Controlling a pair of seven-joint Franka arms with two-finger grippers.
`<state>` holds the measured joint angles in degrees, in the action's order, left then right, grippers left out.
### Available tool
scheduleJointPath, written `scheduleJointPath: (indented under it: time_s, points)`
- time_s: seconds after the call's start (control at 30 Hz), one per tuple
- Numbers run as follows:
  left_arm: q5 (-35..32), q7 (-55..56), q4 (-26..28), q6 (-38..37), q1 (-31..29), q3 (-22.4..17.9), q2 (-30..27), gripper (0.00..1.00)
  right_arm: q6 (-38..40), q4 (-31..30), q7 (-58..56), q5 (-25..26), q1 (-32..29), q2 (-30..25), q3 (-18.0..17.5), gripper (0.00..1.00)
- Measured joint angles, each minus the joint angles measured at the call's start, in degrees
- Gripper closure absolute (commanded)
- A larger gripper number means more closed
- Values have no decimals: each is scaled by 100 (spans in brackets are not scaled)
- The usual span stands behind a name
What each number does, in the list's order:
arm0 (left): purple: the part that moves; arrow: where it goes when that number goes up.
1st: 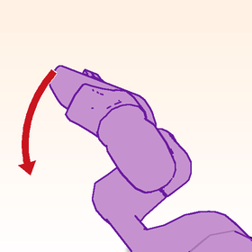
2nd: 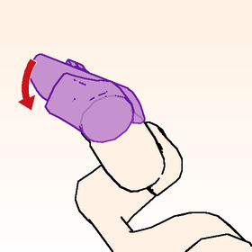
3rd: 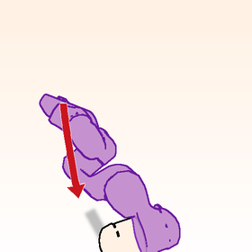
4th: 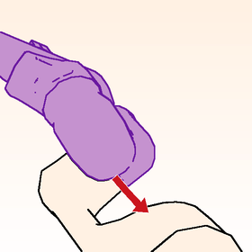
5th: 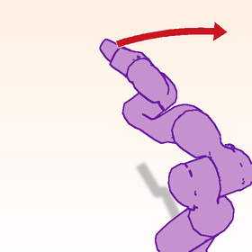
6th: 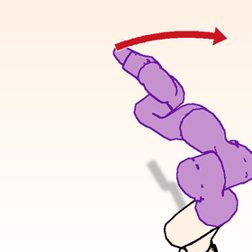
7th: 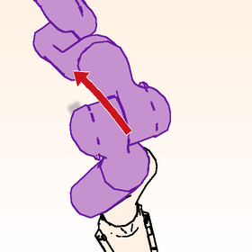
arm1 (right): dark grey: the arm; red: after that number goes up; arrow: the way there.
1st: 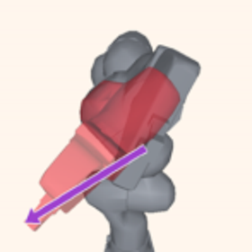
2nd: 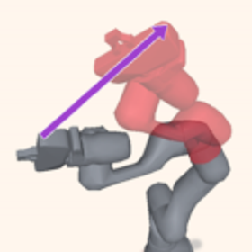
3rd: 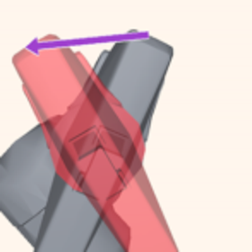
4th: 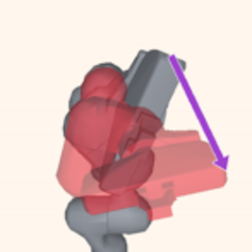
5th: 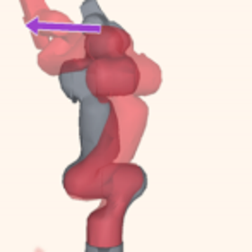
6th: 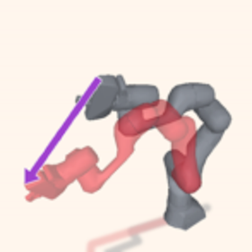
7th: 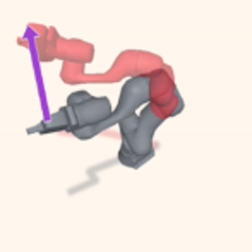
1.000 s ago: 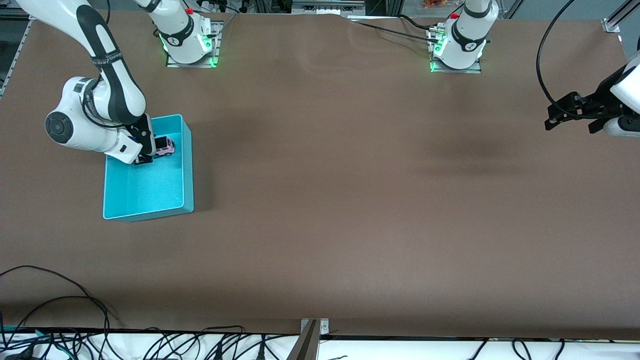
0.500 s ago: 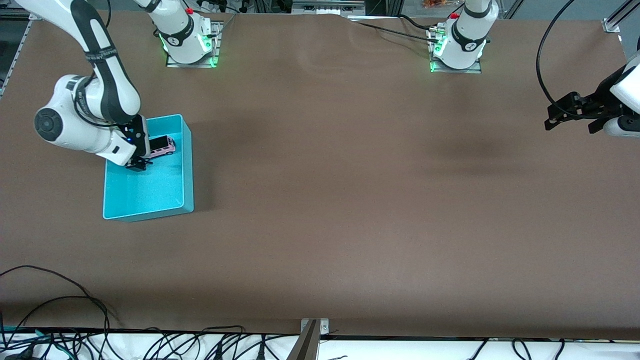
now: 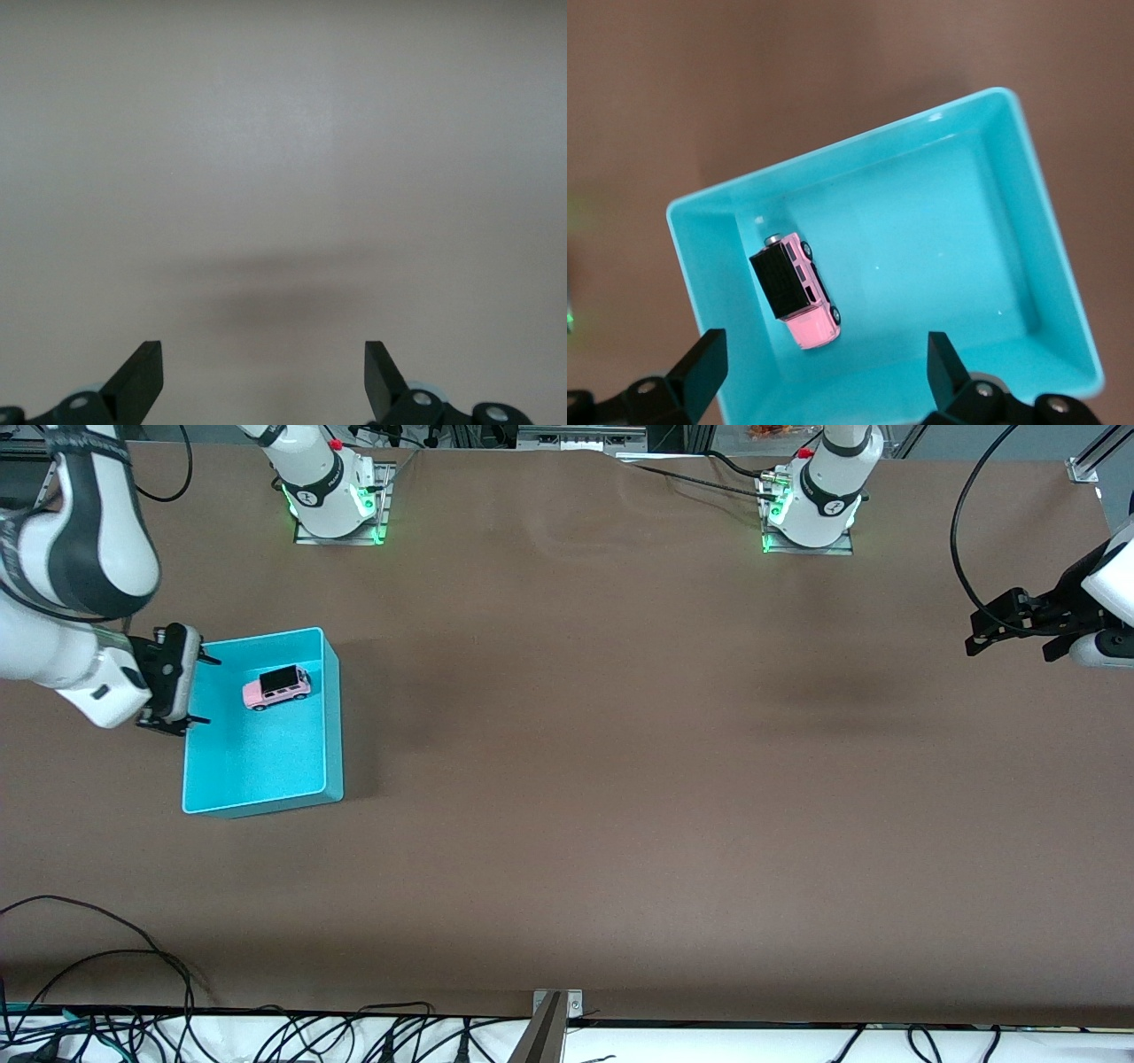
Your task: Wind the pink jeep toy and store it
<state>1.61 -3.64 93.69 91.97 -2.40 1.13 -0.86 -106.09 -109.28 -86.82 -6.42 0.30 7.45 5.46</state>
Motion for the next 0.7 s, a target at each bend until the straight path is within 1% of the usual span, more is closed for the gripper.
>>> scheduleJointPath:
  time_s: [0.17, 0.33, 0.43, 0.57, 0.7]
  points:
    - [0, 0, 0, 0, 0, 0, 0, 0, 644, 693, 1597, -1, 8, -52, -47, 0]
    - [0, 0, 0, -2, 0, 1, 0, 0, 1392, 1526, 3319, 9, 45, -68, -210, 0]
    - [0, 0, 0, -2, 0, 2, 0, 0, 1647, 1919, 4212, 73, 94, -72, -260, 0]
    - [0, 0, 0, -2, 0, 2, 0, 0, 1960, 2298, 5442, 124, 122, -70, -274, 0]
    - [0, 0, 0, -2, 0, 2, 0, 0, 2081, 2517, 6479, 206, 118, -61, -267, 0]
